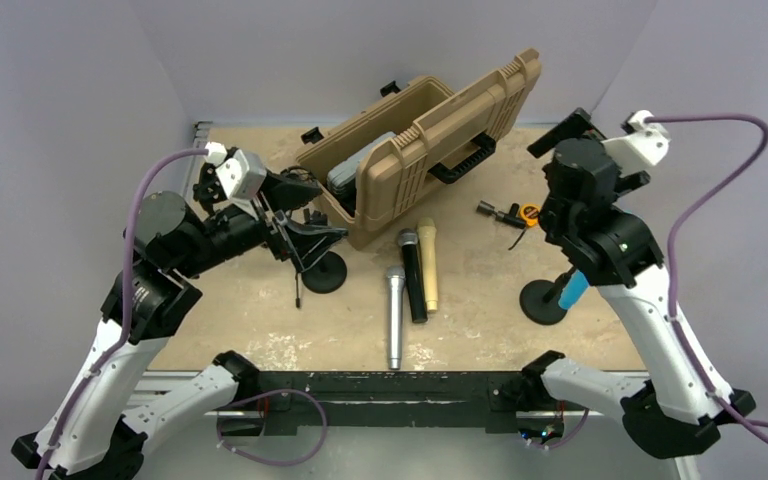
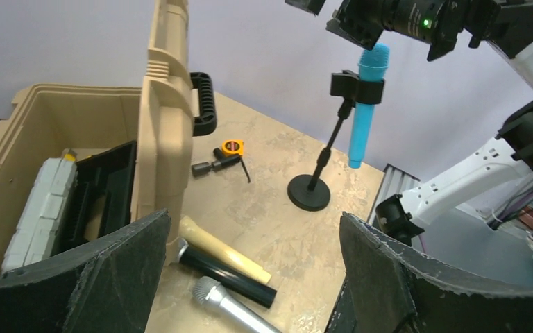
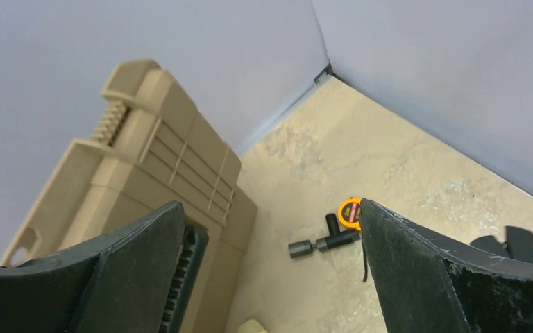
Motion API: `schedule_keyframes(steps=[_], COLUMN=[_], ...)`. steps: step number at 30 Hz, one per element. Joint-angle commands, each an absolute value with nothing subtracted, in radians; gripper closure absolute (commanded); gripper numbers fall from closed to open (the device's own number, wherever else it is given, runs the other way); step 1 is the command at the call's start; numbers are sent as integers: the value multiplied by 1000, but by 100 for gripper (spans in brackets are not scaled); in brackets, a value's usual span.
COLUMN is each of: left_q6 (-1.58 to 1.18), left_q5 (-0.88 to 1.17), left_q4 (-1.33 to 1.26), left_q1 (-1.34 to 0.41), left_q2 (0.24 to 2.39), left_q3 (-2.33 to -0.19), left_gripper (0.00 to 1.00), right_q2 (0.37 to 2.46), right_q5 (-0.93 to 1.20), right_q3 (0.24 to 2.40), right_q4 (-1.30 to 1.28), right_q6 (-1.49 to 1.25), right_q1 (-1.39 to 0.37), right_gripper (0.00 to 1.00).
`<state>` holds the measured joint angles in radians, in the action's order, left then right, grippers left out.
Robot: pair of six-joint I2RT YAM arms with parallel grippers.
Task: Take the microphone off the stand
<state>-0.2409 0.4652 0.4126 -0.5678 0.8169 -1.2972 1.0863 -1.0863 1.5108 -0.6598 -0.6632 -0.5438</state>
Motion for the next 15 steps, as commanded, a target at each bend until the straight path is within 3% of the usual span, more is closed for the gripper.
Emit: schedule_keyframes(steps=[1,7,15], left_q6=[-224,-228,-145], left_q5=[522,481,92], left_q4=[342,345,150], left_q1=[-612,-750,-1137], left_q2=[813,903,1092], left_q3=[-1282,-1325,-1293], left_gripper=[11,13,8], right_q2=[1027,988,890], right_q5=[-1056,-923,-734], right_q3=[1561,1565,1492], right_q4=[-628,-442,-259], right_q6=[-635,-497,-404], right_q1=[-530,-531,-531], right_gripper=[5,5,6])
